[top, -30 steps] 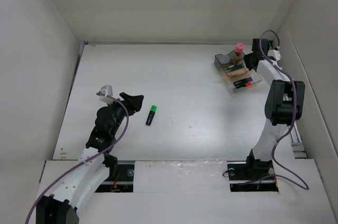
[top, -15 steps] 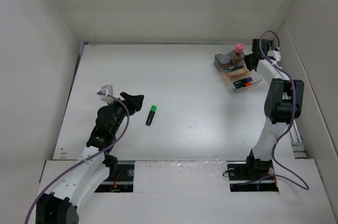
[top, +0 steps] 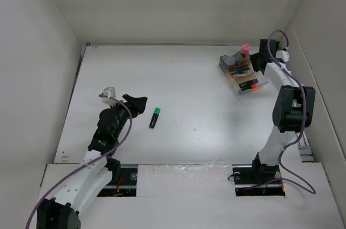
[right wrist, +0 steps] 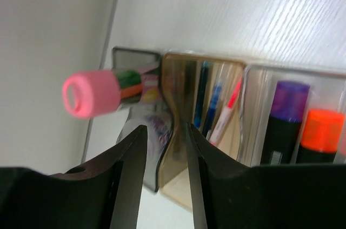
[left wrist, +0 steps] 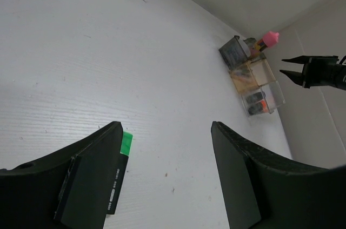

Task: Sort the stationery into containers
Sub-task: Move the pen to the center of the board.

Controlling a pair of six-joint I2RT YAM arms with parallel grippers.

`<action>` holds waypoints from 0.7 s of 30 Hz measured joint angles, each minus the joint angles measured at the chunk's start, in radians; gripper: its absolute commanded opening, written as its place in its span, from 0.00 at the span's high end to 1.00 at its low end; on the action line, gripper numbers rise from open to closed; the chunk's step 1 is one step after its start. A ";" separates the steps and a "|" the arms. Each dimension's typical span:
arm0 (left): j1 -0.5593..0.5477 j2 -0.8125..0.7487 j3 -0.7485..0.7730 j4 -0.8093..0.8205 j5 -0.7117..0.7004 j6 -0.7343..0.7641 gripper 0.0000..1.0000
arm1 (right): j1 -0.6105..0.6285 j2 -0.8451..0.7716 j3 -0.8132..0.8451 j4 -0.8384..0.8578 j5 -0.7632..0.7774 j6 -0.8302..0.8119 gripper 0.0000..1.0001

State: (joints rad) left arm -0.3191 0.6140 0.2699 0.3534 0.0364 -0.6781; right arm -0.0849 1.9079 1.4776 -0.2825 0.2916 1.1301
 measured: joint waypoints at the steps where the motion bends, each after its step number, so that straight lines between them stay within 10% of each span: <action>1: 0.000 -0.002 0.000 0.000 0.000 0.000 0.36 | 0.006 -0.023 -0.014 0.000 0.000 -0.001 0.59; 10: 0.000 -0.060 0.000 -0.025 -0.013 0.000 0.34 | 0.349 -0.159 -0.067 0.072 -0.027 -0.078 0.59; 21: 0.000 -0.304 0.000 -0.167 -0.172 -0.025 0.24 | 0.900 0.014 -0.025 -0.027 -0.066 -0.207 0.27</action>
State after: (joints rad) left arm -0.3191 0.3096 0.2699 0.1864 -0.1356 -0.7029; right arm 0.8150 1.9224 1.4528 -0.3096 0.2253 0.9230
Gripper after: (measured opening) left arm 0.753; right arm 0.717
